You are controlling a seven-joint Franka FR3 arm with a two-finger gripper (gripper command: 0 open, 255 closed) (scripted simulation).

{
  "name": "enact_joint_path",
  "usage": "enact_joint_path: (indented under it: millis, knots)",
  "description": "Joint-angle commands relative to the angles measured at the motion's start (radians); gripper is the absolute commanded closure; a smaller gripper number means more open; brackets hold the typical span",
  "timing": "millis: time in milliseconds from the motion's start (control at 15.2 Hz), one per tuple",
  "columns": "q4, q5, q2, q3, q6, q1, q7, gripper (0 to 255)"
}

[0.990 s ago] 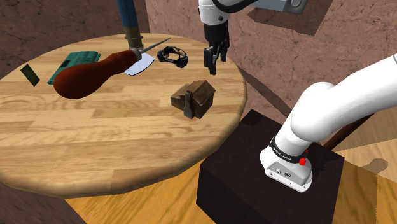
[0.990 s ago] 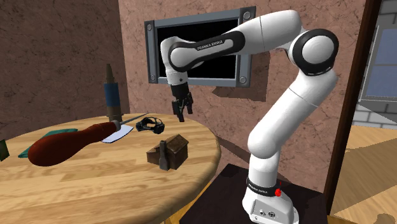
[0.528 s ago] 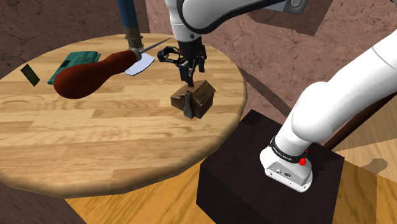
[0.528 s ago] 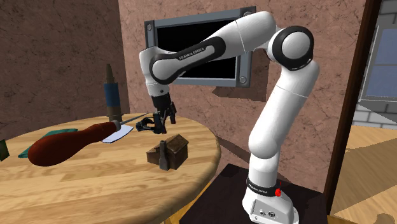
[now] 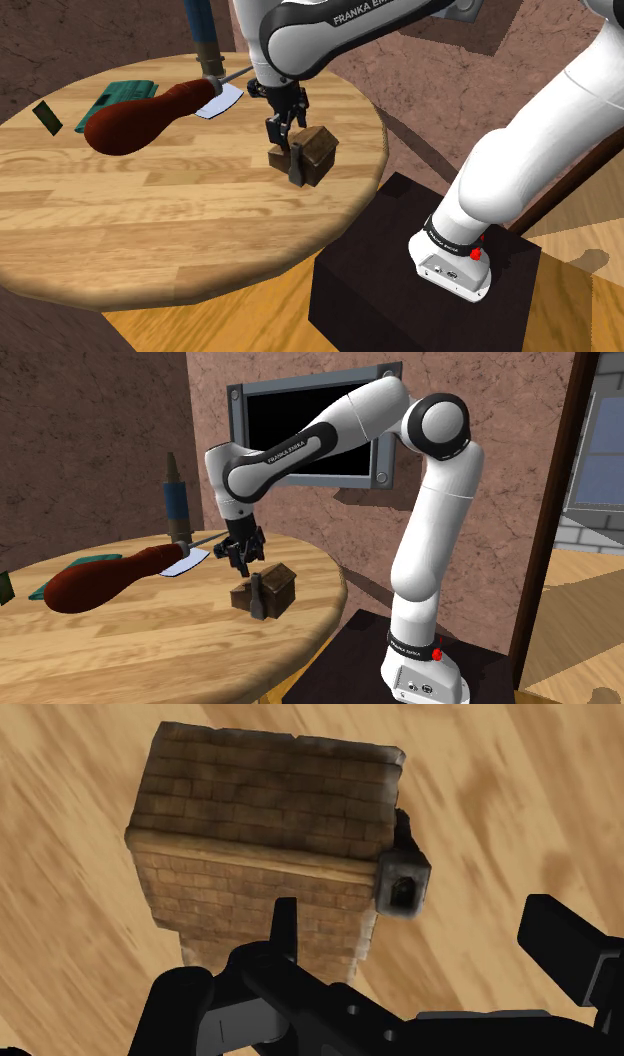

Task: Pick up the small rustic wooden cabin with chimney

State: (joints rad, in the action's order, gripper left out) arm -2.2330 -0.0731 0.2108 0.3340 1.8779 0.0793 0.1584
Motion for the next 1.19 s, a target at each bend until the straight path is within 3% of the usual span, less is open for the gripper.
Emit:
enact_joint_path:
  millis: [0,198,264,858,1122]
  knots:
    - [-0.021,-0.002,-0.009,0.003,0.029,0.001,0.007,0]
    - [-0.035,-0.005,-0.016,0.004,0.051,0.001,0.012,0]
    - [-0.034,-0.005,-0.016,0.004,0.049,0.001,0.012,255]
    - [-0.035,-0.005,-0.017,0.004,0.051,0.001,0.012,255]
    - [0.001,0.001,0.002,0.001,-0.003,0.001,0.001,255]
